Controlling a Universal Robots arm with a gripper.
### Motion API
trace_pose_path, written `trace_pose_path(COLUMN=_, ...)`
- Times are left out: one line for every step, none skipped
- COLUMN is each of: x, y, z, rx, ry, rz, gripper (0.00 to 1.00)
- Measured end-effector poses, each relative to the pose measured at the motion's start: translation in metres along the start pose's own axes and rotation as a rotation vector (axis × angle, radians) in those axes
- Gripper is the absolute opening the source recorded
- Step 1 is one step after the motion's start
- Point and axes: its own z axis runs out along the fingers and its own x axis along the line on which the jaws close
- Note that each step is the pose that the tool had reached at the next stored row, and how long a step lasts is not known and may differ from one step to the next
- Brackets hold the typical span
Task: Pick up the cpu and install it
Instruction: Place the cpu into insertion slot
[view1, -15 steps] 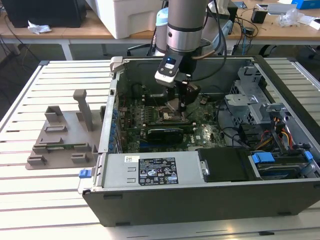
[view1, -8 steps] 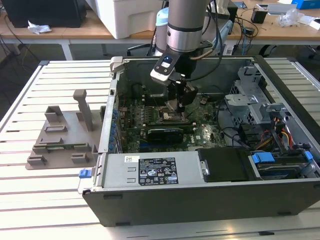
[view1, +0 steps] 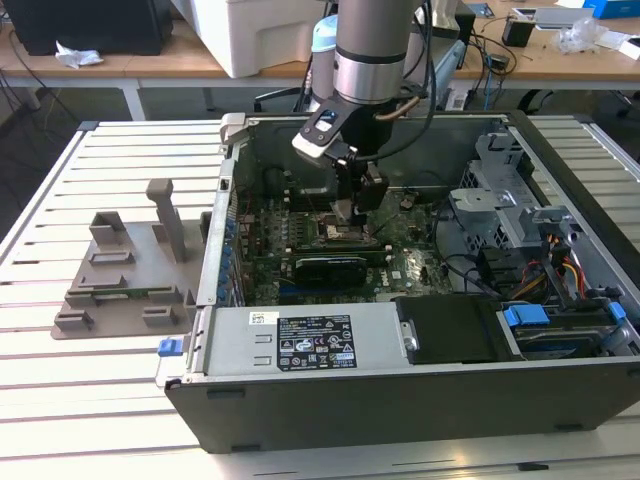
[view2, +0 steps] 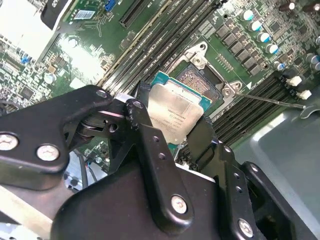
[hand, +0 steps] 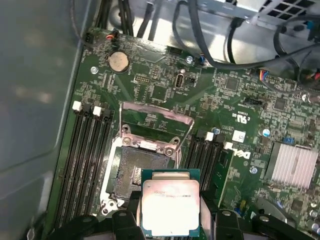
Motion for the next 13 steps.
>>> trace_pose_path(x=0.0000, y=0.0000, z=0.0000, rx=0.0004, ry=0.0000, rz=0.009, gripper=0.55)
trace_pose_path(x=0.0000, y=0.0000, z=0.0000, rx=0.0013, ry=0.0003, rz=0.030, gripper=0.55)
trace_pose_path(x=0.0000, y=0.0000, z=0.0000, rx=0.0017, ry=0.0004, rz=0.041, gripper=0.55)
trace_pose_path(x=0.0000, y=0.0000, z=0.0000, rx=0.0021, ry=0.0005, rz=0.049, gripper=0.55)
trace_pose_path(x=0.0000, y=0.0000, z=0.0000, rx=0.0029, ry=0.0008, rz=0.069, gripper=0.55)
trace_pose_path(x=0.0000, y=0.0000, z=0.0000, rx=0.0037, ry=0.0008, rz=0.087, gripper=0.55)
trace_pose_path(x=0.0000, y=0.0000, z=0.0001, rx=0.0049, ry=0.0013, rz=0.115, gripper=0.55)
trace_pose_path(x=0.0000, y=0.0000, z=0.0001, rx=0.0058, ry=0.0016, rz=0.135, gripper=0.55)
trace_pose_path(x=0.0000, y=0.0000, z=0.0001, rx=0.0070, ry=0.0018, rz=0.165, gripper=0.55)
trace_pose_path(x=0.0000, y=0.0000, z=0.0001, rx=0.0075, ry=0.0021, rz=0.177, gripper=0.55)
trace_pose_path(x=0.0000, y=0.0000, z=0.0002, rx=0.0075, ry=0.0021, rz=0.178, gripper=0.55)
trace_pose_path(x=0.0000, y=0.0000, z=0.0001, rx=0.0076, ry=0.0022, rz=0.178, gripper=0.55)
trace_pose_path(x=0.0000, y=0.0000, z=0.0001, rx=0.0076, ry=0.0022, rz=0.178, gripper=0.55)
